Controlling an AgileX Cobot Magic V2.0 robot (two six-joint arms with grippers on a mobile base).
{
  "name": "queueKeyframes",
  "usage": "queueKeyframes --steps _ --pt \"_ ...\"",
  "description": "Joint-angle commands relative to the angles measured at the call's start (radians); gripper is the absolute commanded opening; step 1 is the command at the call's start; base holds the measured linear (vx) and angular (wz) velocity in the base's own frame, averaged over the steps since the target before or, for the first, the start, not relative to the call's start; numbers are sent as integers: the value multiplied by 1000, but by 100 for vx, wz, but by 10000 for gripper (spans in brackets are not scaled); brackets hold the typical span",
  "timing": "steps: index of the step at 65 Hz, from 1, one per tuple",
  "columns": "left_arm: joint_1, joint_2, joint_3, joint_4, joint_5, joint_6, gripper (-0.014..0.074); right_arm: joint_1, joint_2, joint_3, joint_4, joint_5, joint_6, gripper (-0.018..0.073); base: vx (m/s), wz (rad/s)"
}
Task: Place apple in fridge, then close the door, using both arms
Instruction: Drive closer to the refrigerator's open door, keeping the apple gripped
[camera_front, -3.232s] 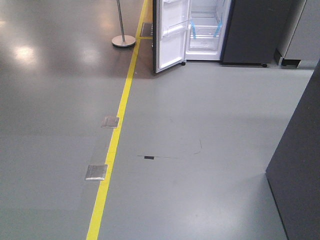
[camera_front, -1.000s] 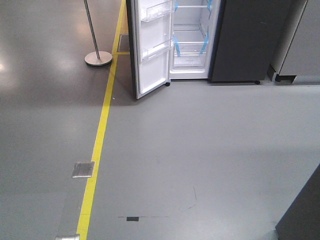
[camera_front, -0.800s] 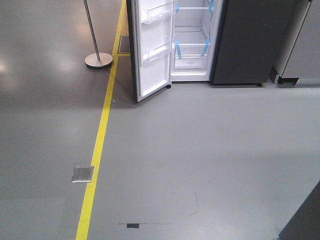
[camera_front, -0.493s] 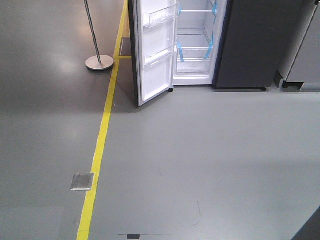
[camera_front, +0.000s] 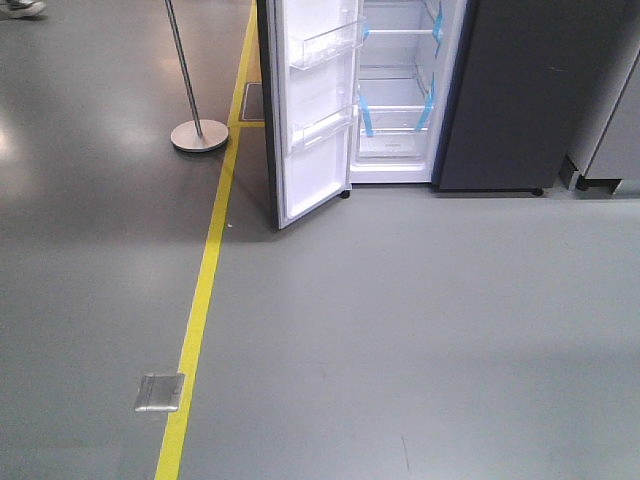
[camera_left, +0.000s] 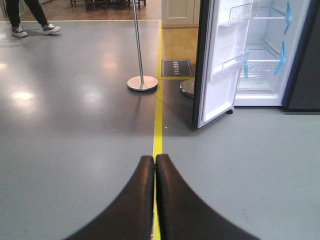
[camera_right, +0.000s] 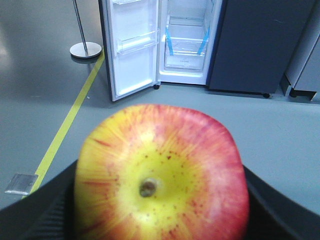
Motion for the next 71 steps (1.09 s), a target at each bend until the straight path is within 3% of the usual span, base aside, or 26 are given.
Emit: queueKeyframes --steps 1,71 --pt "-3 -14 20 -3 -64 -10 -5 -1 7 -27 15 -80 -7 30 21 -2" --pt "-3 -14 20 -3 -64 -10 -5 -1 7 -27 15 -80 -7 30 19 0"
